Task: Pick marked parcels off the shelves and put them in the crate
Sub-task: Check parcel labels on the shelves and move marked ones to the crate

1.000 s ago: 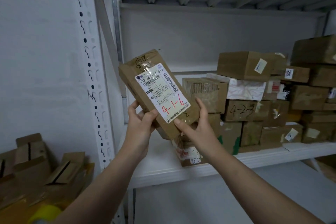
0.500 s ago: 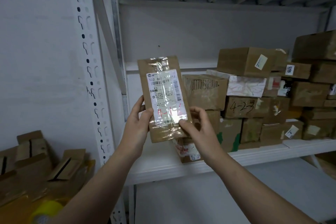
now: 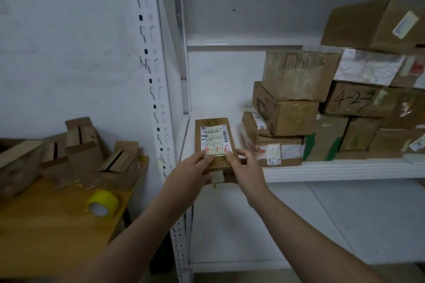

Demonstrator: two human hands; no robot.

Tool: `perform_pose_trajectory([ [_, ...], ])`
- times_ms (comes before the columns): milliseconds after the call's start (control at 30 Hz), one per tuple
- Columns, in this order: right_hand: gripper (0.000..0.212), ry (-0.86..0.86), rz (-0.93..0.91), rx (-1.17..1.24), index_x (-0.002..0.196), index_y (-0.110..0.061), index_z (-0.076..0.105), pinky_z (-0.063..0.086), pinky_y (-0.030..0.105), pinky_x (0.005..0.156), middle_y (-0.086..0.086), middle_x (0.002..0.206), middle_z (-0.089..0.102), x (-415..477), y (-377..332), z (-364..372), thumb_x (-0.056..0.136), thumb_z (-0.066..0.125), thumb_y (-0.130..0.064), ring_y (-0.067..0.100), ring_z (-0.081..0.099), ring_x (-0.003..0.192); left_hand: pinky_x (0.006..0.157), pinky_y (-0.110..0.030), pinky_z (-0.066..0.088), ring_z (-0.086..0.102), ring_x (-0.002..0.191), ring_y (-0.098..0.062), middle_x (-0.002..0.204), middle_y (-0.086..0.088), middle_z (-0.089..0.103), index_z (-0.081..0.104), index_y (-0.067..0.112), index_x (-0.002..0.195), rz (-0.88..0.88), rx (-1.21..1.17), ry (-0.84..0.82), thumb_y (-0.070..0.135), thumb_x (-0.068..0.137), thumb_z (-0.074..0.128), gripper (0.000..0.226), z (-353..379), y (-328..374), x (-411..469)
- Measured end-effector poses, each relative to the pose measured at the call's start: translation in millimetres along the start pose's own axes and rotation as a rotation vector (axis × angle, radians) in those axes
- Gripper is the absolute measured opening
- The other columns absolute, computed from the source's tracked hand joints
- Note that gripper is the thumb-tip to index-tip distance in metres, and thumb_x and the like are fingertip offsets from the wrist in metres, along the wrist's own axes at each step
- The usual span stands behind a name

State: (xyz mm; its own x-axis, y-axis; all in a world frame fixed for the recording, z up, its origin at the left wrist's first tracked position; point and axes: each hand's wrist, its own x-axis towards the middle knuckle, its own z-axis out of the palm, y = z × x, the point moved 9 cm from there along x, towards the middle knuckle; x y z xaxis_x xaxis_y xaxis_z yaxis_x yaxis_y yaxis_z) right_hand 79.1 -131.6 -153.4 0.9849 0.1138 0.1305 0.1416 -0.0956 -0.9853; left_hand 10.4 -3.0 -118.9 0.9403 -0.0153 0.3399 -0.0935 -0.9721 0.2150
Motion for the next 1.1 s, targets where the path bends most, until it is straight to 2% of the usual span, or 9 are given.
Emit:
perform_pose_trajectory([
  [67,0.035,-0.024,-0.030,-0.089,0.122,-0.018,0.059,0.054,0.021,0.068,0.000,0.109,0.065,2.6,4.9,4.6,0.092,0.058,-0.036,0.010,0.063,0.094,0.104,-0.028,0.036,0.040,0.130,-0.016,0.152,0.006,0.029,0.031,0.026,0.146,-0.006,0.052,-0.021,0.034,0.100,0.041,0.048,9.7,-7.4,2.5],
  [167,0.035,-0.093,-0.095,-0.211,0.124,-0.015,0.061,0.052,0.023,0.085,-0.003,0.116,0.064,5.5,6.3,13.4,0.092,0.060,-0.026,0.010,0.059,0.102,0.103,-0.030,0.037,0.042,0.127,-0.016,0.148,0.006,0.038,0.035,0.028,0.144,0.019,0.145,-0.034,0.030,0.099,0.043,0.045,20.8,-15.7,7.0],
  [267,0.036,-0.155,-0.183,-0.377,0.126,-0.013,0.060,0.044,0.012,0.085,0.000,0.120,0.059,8.6,4.4,22.6,0.089,0.061,-0.013,0.011,0.054,0.107,0.104,-0.031,0.034,0.043,0.124,-0.016,0.142,0.007,0.045,0.038,0.028,0.141,0.064,0.279,-0.007,0.032,0.098,0.046,0.044,21.7,-20.7,15.9],
  [467,0.035,-0.154,-0.299,-0.508,0.125,-0.016,0.059,0.047,0.026,0.095,0.004,0.121,0.060,25.9,-1.9,32.9,0.091,0.053,-0.006,0.013,0.055,0.105,0.086,-0.030,0.043,0.052,0.104,-0.019,0.122,-0.002,0.054,0.046,0.017,0.130,0.067,0.410,-0.041,0.021,0.096,0.047,0.034,25.0,-31.5,51.6],
  [600,0.037,-0.234,-0.332,-0.603,0.131,-0.017,0.054,0.042,0.023,0.093,0.002,0.127,0.058,35.0,-6.4,42.9,0.094,0.051,-0.011,0.015,0.053,0.114,0.085,-0.033,0.047,0.054,0.096,-0.024,0.115,-0.007,0.053,0.042,0.015,0.127,0.116,0.537,-0.043,0.010,0.092,0.048,0.036,26.7,-34.7,69.7],
  [767,0.029,-0.119,-0.390,-0.601,0.122,-0.016,0.060,0.043,0.021,0.084,-0.001,0.119,0.060,43.3,-19.9,33.0,0.095,0.050,-0.014,0.008,0.051,0.100,0.086,-0.034,0.044,0.057,0.097,-0.024,0.114,-0.007,0.054,0.040,0.014,0.127,0.113,0.583,-0.044,0.013,0.093,0.049,0.035,30.1,-41.8,82.6],
  [933,0.026,-0.039,-0.508,-0.500,0.112,-0.013,0.067,0.050,0.040,0.090,-0.001,0.114,0.061,40.9,-44.3,10.6,0.090,0.054,-0.006,0.016,0.057,0.105,0.086,-0.035,0.047,0.057,0.100,-0.024,0.116,-0.007,0.057,0.049,0.014,0.123,0.126,0.464,0.035,0.017,0.091,0.054,0.032,19.2,-35.7,83.4],
  [1033,0.020,0.107,-0.687,-0.445,0.101,-0.011,0.070,0.050,0.038,0.090,-0.001,0.111,0.061,29.6,-84.1,-26.8,0.089,0.054,-0.008,0.018,0.057,0.106,0.080,-0.042,0.052,0.064,0.094,-0.032,0.108,-0.015,0.065,0.062,0.007,0.111,0.231,0.345,0.142,0.016,0.078,0.072,0.036,-3.7,-2.9,89.0],
  [1100,0.023,0.217,-0.776,-0.443,0.099,-0.009,0.070,0.047,0.032,0.091,-0.002,0.110,0.059,22.0,-111.6,-57.6,0.089,0.051,-0.016,0.016,0.055,0.106,0.078,-0.042,0.052,0.065,0.093,-0.031,0.108,-0.014,0.067,0.065,0.008,0.109,0.261,0.261,0.212,0.019,0.078,0.073,0.034,-23.9,23.1,93.7],
])
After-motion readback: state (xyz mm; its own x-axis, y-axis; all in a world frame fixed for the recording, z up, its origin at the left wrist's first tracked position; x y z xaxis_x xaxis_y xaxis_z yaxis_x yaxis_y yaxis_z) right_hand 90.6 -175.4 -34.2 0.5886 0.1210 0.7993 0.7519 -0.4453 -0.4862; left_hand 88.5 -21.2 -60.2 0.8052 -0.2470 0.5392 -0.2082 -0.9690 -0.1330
